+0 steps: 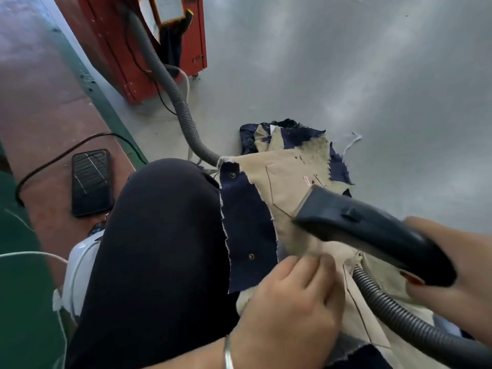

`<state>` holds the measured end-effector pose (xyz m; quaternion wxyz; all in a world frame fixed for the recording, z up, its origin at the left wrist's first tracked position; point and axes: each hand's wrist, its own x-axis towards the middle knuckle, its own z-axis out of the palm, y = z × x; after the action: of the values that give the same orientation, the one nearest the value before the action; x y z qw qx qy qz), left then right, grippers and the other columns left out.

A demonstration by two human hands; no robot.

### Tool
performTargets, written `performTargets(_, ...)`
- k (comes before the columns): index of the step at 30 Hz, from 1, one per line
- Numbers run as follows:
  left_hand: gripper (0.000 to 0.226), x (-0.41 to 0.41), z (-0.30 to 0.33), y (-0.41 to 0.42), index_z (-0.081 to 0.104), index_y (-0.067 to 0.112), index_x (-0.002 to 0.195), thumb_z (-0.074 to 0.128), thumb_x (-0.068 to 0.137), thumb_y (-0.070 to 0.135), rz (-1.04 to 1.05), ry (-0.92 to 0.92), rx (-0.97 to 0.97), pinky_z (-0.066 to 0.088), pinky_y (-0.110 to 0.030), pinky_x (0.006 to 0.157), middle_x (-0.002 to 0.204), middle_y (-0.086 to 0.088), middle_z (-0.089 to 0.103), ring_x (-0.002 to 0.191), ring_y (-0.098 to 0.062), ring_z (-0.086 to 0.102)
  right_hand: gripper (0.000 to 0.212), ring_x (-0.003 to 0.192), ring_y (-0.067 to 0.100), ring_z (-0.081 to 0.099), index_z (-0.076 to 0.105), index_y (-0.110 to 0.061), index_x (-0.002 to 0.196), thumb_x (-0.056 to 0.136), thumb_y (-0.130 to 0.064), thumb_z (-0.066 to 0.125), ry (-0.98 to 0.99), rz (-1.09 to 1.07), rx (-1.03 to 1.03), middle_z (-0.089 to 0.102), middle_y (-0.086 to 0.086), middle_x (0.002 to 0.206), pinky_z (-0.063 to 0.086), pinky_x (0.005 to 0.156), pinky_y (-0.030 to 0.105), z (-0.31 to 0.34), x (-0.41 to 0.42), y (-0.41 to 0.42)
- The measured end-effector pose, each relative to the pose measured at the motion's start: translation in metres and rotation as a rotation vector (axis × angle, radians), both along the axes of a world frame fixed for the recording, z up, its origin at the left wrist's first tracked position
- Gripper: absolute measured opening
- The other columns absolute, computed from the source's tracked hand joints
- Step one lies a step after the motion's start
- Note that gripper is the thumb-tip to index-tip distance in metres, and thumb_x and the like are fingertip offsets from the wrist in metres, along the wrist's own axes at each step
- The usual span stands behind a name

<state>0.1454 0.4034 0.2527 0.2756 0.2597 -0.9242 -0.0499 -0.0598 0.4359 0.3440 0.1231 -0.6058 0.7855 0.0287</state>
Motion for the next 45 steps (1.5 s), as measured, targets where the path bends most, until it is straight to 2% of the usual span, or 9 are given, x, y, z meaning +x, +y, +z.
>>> performTargets(6, 0.015, 0.002, -0.002, -0.006, 0.076, 0.015, 0.085, 0.069, 0.073, 0.018, -0.011, 0.045, 0.097, 0.051, -0.025, 0.076, 0.098, -0.003, 0.072, 0.082, -0.016, 0.066, 0.035, 0.052, 0.011, 0.052, 0.046, -0.043, 0.079, 0.062, -0.028, 0.073, -0.003, -0.040, 0.081, 0.052, -0.008, 0.053, 0.041, 0.047, 0.031, 0.024, 0.064, -0.045)
performTargets(10, 0.020, 0.003, 0.002, -0.007, 0.076, 0.017, 0.087, 0.070, 0.068, 0.019, -0.022, 0.056, 0.164, 0.052, -0.023, 0.075, 0.097, 0.001, 0.072, 0.082, -0.014, 0.066, 0.021, 0.058, 0.011, 0.048, 0.049, -0.032, 0.079, 0.076, -0.023, 0.068, -0.010, -0.001, -0.067, 0.052, -0.009, 0.065, 0.026, 0.048, 0.025, 0.010, 0.065, -0.099)
performTargets(15, 0.016, 0.008, 0.008, -0.007, 0.076, 0.018, 0.089, 0.068, 0.074, 0.019, -0.004, 0.075, 0.156, 0.048, -0.022, 0.063, 0.096, 0.004, 0.071, 0.080, -0.012, 0.066, 0.017, 0.070, 0.031, 0.060, 0.051, -0.023, 0.083, 0.079, -0.017, 0.066, -0.091, -0.120, -0.167, 0.059, 0.001, 0.072, 0.042, 0.057, 0.031, 0.006, 0.045, -0.135)
performTargets(19, 0.016, 0.014, 0.013, -0.010, 0.075, 0.016, 0.087, 0.070, 0.072, 0.016, 0.001, 0.081, 0.142, 0.050, -0.025, 0.063, 0.094, 0.001, 0.070, 0.080, -0.016, 0.065, 0.029, 0.042, 0.009, 0.062, 0.057, -0.043, 0.088, 0.061, -0.036, 0.064, -0.232, -0.132, -0.247, 0.067, -0.011, 0.060, 0.050, 0.040, 0.031, 0.025, 0.020, -0.086)
performTargets(26, 0.007, 0.023, 0.014, -0.014, 0.071, 0.012, 0.068, 0.072, 0.072, 0.006, -0.022, 0.041, 0.072, 0.046, -0.030, 0.049, 0.072, -0.001, 0.064, 0.062, -0.019, 0.058, 0.065, 0.061, -0.001, 0.064, 0.046, -0.062, 0.104, 0.053, -0.047, 0.082, -0.099, -0.202, 0.073, 0.065, -0.029, 0.088, 0.056, 0.055, 0.027, -0.002, -0.028, 0.042)
performTargets(30, 0.008, 0.021, 0.016, -0.010, 0.070, 0.014, 0.069, 0.071, 0.076, 0.010, 0.005, 0.030, 0.082, 0.043, -0.031, 0.043, 0.070, 0.002, 0.063, 0.057, -0.018, 0.054, 0.039, 0.041, 0.002, 0.054, 0.046, -0.060, 0.090, 0.051, -0.056, 0.050, -0.083, -0.156, 0.077, 0.059, -0.026, 0.067, 0.051, 0.042, 0.028, 0.003, 0.024, 0.027)
performTargets(34, 0.004, 0.022, 0.018, -0.013, 0.071, 0.016, 0.071, 0.072, 0.074, 0.013, 0.027, 0.037, 0.134, 0.043, -0.029, 0.041, 0.071, 0.004, 0.064, 0.057, -0.017, 0.055, 0.034, 0.045, 0.013, 0.051, 0.046, -0.046, 0.082, 0.053, -0.037, 0.061, -0.052, -0.076, 0.032, 0.049, -0.008, 0.048, 0.044, 0.044, 0.036, 0.011, 0.052, -0.011)
performTargets(39, 0.007, 0.023, 0.018, -0.012, 0.069, 0.020, 0.067, 0.071, 0.071, 0.015, 0.060, 0.058, 0.190, 0.042, -0.030, 0.041, 0.067, 0.007, 0.060, 0.057, -0.015, 0.053, 0.026, 0.056, 0.015, 0.054, 0.054, -0.031, 0.083, 0.069, -0.023, 0.074, -0.038, -0.109, -0.066, 0.055, -0.009, 0.059, 0.034, 0.050, 0.028, 0.009, 0.048, -0.068)
performTargets(45, 0.005, 0.027, 0.017, -0.013, 0.071, 0.018, 0.073, 0.067, 0.076, 0.018, 0.012, 0.078, 0.216, 0.044, -0.032, 0.045, 0.072, 0.005, 0.061, 0.060, -0.017, 0.053, 0.020, 0.071, 0.032, 0.066, 0.060, -0.026, 0.095, 0.079, -0.017, 0.068, -0.169, -0.187, -0.150, 0.063, 0.003, 0.072, 0.055, 0.063, 0.039, 0.000, 0.031, -0.108)
